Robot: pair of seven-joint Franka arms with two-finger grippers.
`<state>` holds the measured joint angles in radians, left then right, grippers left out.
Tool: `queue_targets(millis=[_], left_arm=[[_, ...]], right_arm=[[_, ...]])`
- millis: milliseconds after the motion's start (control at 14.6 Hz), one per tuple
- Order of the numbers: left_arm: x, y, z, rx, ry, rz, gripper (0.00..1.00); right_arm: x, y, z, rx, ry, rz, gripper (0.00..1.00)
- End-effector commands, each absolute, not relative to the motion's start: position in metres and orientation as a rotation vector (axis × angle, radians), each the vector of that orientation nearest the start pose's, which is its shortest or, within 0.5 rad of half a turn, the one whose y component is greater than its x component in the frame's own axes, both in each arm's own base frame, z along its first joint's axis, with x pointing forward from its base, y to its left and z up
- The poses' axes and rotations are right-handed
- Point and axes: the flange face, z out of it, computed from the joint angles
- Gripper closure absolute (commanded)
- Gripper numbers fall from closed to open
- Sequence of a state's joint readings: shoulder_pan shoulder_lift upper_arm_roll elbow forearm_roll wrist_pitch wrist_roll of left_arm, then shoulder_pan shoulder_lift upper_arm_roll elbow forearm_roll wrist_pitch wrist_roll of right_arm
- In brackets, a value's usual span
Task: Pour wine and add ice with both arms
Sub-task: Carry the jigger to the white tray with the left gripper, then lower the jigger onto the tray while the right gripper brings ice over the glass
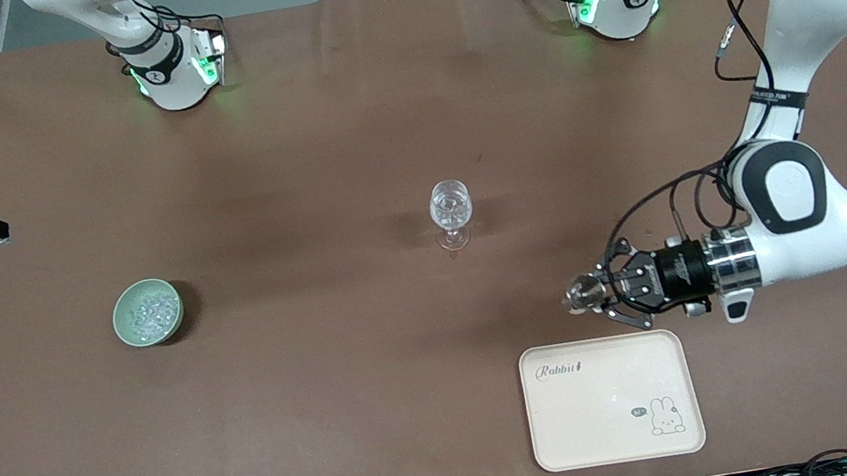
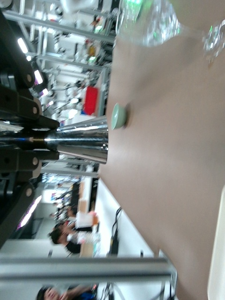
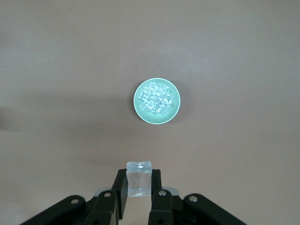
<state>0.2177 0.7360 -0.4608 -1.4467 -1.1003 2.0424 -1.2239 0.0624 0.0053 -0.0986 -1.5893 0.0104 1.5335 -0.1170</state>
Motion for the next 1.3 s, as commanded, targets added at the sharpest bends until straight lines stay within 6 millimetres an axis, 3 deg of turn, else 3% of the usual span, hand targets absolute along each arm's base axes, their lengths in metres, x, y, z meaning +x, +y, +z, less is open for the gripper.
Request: queue_targets(millis=[0, 137, 343, 755, 1029, 1235], left_arm=[[0.736, -0.130, 0.292, 1.284, 1.491, -1.040, 0.99], [0.748, -0.103, 0.265, 1.267, 1.495, -0.994, 0.98], [0.759, -0.071, 0.231, 1.216, 1.522, -0.949, 0.98], [0.767, -0.052, 0.186, 1.150, 1.568, -0.846, 0.97], [0.767, -0.047, 0.164, 1.137, 1.577, -0.845, 0.97], [0.764, -0.040, 0.141, 1.091, 1.586, -0.818, 0.97]], right_arm=[[0.553, 0.023, 0.613, -3.122, -0.048, 0.049, 0.92], [0.556, 0.068, 0.612, -3.123, 0.015, 0.016, 0.92], [0.560, 0.157, 0.593, -3.114, 0.157, -0.036, 0.93], [0.561, 0.334, 0.552, -3.115, 0.247, -0.073, 0.96], [0.542, 0.452, 0.494, -3.125, 0.190, -0.092, 0.96], [0.530, 0.505, 0.447, -3.104, 0.152, -0.140, 0.97]])
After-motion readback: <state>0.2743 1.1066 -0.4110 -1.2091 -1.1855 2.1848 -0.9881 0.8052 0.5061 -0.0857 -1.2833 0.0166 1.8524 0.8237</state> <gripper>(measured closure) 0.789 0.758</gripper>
